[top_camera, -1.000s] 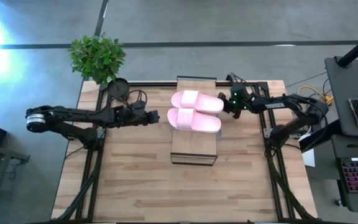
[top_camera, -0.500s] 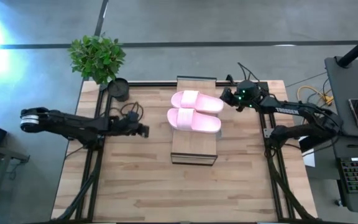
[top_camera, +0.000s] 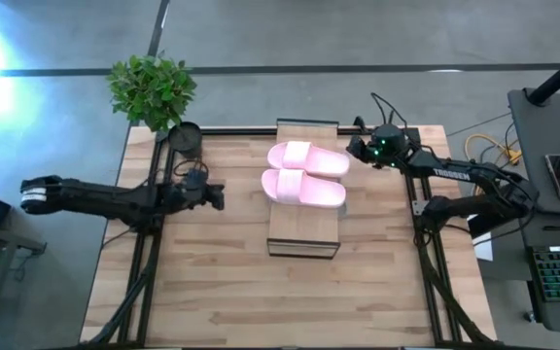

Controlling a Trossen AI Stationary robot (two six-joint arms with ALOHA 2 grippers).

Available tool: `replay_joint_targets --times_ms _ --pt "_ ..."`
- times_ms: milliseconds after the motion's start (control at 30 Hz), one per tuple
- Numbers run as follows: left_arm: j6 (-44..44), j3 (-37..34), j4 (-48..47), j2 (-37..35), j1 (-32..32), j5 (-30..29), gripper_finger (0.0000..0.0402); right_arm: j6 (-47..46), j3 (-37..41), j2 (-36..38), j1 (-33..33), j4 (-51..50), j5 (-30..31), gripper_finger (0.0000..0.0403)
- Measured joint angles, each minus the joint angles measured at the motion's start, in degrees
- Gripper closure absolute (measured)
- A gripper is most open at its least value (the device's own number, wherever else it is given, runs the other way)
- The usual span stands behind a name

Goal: Pick and place slides into the shelf
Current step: Adjust the pink and gray slides on and under the shelf

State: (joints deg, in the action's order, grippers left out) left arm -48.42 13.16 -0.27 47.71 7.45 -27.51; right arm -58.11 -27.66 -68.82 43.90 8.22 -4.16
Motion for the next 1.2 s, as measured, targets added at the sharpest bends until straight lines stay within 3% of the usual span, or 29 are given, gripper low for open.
replay_joint_targets --times_ms 233,533,733,1200 --pt "-0.9 -1.3 14.6 10.3 5.6 6.5 0.0402 -0.4 0.0 1.1 0.0 -3.4 -2.3 0.0394" --pt "5.5 3.9 36.0 33.2 8.3 15.3 0.0402 2.7 0.0 3.9 0.0 -8.7 -1.9 0.0394" --pt "9.0 10.5 37.7 43.6 8.4 18.9 0.0402 3.3 0.0 6.4 0.0 -9.7 -2.0 0.0394" --pt "15.0 19.0 37.1 51.4 12.0 19.6 0.0402 4.6 0.0 10.3 0.0 -11.5 -0.7 0.0394"
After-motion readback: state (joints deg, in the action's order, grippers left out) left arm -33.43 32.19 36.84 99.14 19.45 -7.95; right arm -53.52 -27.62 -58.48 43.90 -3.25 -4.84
